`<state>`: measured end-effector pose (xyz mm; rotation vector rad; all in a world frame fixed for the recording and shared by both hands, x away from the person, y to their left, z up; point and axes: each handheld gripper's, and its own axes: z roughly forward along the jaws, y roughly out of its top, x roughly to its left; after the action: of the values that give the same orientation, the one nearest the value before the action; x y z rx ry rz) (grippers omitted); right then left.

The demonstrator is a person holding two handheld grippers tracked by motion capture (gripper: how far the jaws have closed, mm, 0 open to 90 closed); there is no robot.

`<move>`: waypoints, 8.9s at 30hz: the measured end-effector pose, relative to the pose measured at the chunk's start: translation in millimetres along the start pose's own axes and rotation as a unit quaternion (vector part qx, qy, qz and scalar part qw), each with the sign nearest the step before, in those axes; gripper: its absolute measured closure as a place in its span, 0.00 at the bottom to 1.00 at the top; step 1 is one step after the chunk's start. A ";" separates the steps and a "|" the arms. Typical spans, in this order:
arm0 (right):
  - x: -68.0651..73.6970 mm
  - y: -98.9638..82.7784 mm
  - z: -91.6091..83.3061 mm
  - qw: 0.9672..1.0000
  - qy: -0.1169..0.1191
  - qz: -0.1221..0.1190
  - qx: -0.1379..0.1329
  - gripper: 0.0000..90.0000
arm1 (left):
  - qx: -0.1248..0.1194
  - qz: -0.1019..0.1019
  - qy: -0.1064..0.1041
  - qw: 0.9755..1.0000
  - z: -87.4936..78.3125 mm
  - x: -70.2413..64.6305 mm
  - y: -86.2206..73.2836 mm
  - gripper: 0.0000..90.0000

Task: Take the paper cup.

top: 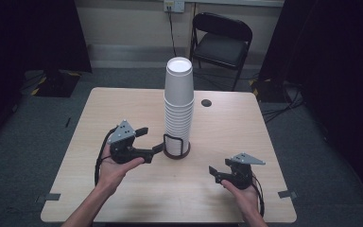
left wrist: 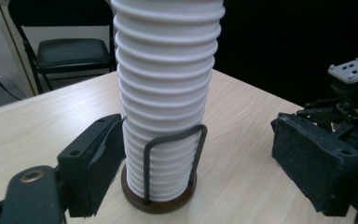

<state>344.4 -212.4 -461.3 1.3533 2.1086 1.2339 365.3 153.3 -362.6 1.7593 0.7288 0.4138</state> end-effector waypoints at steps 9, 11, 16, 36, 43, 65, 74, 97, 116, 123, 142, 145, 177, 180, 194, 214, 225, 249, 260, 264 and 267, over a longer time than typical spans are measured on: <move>0.0 -0.9 -0.7 1.000 0.000 0.004 0.002 0.25 | -0.014 0.013 -0.007 1.000 -3.9 -1.8 20.9 0.17; -0.2 -0.6 -0.3 1.000 0.000 0.006 0.001 0.25 | -0.020 0.018 -0.005 1.000 -5.6 -1.9 26.7 0.17; 0.0 0.1 2.4 1.000 -0.003 0.007 0.001 0.25 | -0.033 0.018 0.003 0.999 -10.7 -1.5 39.4 0.17; -1.7 0.4 4.9 1.000 0.003 0.014 0.001 0.25 | -0.072 0.030 0.003 0.997 -5.9 3.0 92.9 0.17; -1.0 0.8 3.2 1.000 0.002 0.007 0.000 0.25 | -0.086 0.042 0.008 0.995 -3.3 1.9 107.7 0.17; 1.0 -0.7 1.6 1.000 0.003 0.012 0.001 0.24 | -0.047 0.031 -0.001 0.998 35.6 12.1 138.8 0.17; 2.3 -0.2 4.5 1.000 0.004 0.010 0.002 0.24 | -0.029 0.025 -0.008 0.999 53.5 15.9 145.0 0.16; 3.2 -1.2 4.7 1.000 0.009 0.008 0.005 0.24 | -0.004 0.030 -0.002 1.000 88.0 16.6 143.6 0.11; 4.2 -0.8 5.1 1.000 0.011 0.007 0.004 0.24 | -0.034 0.033 0.007 0.999 80.6 14.7 152.1 0.12; 4.8 -0.8 5.5 1.000 0.013 0.007 0.006 0.24 | -0.046 0.031 0.009 0.998 78.5 14.0 157.2 0.12; 5.9 -0.6 6.1 1.000 0.018 0.004 0.003 0.24 | -0.088 0.052 0.017 0.995 71.2 8.4 175.4 0.13; 6.1 -0.5 6.2 1.000 0.018 0.004 0.003 0.24 | -0.093 0.050 0.017 0.994 70.3 8.3 177.2 0.13; 7.5 -0.4 7.5 1.000 0.020 0.004 0.005 0.24 | -0.158 0.071 0.011 0.985 32.7 -0.7 208.6 0.13; 6.9 -0.5 7.2 1.000 0.020 0.004 0.004 0.24 | -0.152 0.062 0.006 0.986 24.6 2.1 209.4 0.13; 7.9 -0.4 8.5 1.000 0.021 0.003 0.005 0.24 | -0.134 0.045 0.003 0.990 -13.1 21.0 195.7 0.13; 11.8 1.0 11.8 1.000 0.025 -0.002 0.007 0.25 | -0.097 0.003 0.008 0.995 -43.3 32.6 133.7 0.13; 18.3 0.7 10.9 0.999 0.026 -0.014 -0.018 0.27 | -0.052 -0.011 -0.007 0.999 -26.9 21.1 71.2 0.13; 38.5 -0.9 9.5 0.995 0.059 -0.019 -0.076 0.38 | 0.032 -0.122 -0.053 0.991 14.4 -6.7 -6.9 0.13; 50.6 -1.9 8.4 0.989 0.093 -0.043 -0.108 0.47 | 0.066 -0.183 -0.067 0.979 30.0 -16.7 -27.1 0.13; 54.1 -2.2 8.1 0.987 0.103 -0.051 -0.112 0.50 | 0.072 -0.202 -0.075 0.974 34.6 -19.9 -33.4 0.13; 58.2 -3.1 8.5 0.986 0.104 -0.065 -0.113 0.54 | 0.074 -0.223 -0.083 0.968 38.3 -20.9 -36.7 0.13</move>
<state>320.2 -158.7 -459.4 1.0120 2.0757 1.5624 363.4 118.0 -407.4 1.6802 1.0221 -0.0955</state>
